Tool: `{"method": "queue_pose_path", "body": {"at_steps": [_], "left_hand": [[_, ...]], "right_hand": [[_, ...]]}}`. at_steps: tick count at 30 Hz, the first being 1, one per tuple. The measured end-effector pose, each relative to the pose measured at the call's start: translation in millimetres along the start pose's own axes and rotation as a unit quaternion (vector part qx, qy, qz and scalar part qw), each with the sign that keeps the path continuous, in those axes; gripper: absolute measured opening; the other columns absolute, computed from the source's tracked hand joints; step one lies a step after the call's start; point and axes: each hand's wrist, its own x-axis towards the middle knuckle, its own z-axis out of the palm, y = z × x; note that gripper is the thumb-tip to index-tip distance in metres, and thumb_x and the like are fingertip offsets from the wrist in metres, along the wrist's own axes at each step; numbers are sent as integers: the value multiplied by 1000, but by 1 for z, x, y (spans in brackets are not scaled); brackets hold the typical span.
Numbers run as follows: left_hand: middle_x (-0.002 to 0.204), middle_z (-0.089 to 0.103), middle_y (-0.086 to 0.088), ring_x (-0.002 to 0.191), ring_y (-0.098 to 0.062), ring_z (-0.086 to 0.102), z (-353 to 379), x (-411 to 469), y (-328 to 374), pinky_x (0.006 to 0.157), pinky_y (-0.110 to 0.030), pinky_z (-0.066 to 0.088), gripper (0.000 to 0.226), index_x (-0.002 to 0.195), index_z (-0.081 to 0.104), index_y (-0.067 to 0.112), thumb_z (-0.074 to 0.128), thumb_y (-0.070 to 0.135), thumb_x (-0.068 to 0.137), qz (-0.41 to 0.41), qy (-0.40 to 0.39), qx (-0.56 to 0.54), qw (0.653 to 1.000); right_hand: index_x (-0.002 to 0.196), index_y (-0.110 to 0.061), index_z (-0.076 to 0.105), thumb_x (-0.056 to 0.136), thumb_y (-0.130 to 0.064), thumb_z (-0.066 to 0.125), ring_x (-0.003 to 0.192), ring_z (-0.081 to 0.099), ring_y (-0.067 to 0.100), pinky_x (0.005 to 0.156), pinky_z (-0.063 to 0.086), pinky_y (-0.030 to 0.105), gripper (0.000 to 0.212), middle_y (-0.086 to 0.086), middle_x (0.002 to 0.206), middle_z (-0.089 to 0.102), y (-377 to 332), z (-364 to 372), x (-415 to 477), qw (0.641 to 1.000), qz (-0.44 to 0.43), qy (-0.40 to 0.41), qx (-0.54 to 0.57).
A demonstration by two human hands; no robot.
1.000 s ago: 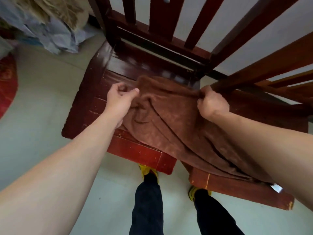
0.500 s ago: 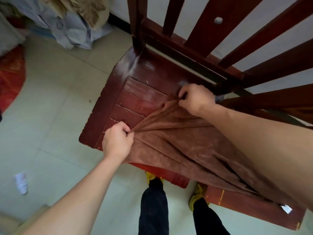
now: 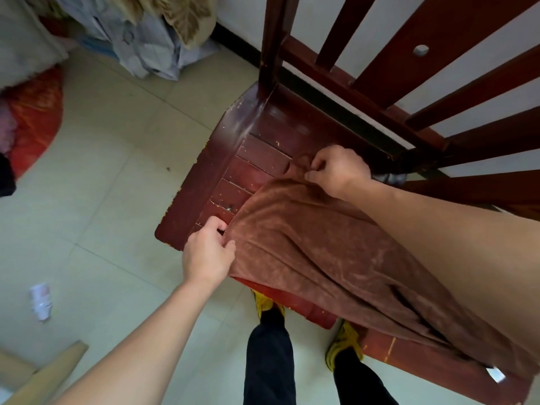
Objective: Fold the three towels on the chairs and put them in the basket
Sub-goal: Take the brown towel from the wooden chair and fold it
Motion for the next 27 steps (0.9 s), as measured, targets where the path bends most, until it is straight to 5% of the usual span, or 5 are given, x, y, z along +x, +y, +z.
{"method": "queue_pose_path", "body": {"at_steps": [5,10,15,20,27], "left_hand": [[66,53,5,75,-26,57,-12,2,-8,75,-38,48,28,104,58,17,67,6,80,5,-5,-11,1000],[69,53,5,74,-26,56,-31,18,-18,79,-35,46,32,108,58,12,62,-3,81,-8,31,-45,998],[79,56,1,82,-30,56,-46,39,-33,76,-36,45,36,113,55,15,59,0,81,-18,73,-8,997],[115,53,-10,108,-34,52,-51,33,-21,83,-45,44,50,125,48,19,67,14,78,4,73,129,989],[112,55,-6,107,-28,50,-34,-23,56,90,-40,41,31,112,59,17,66,18,82,147,30,141,979]], "right_hand": [[75,-27,62,80,-35,72,81,67,20,82,57,40,14,-2,85,69,-22,-14,16,970,73,75,219],[97,-24,49,95,-25,54,68,67,19,71,58,40,6,-3,82,62,-54,-18,26,976,-42,152,152],[124,-18,52,90,-12,57,104,60,23,93,48,35,36,7,121,58,-76,-1,48,976,-157,123,83],[145,-22,40,86,-4,61,119,53,17,101,43,24,65,7,147,39,-67,-15,43,978,-180,51,96],[127,-18,58,85,-9,61,92,63,18,83,47,26,43,4,116,56,38,-9,-80,984,-62,112,126]]}}
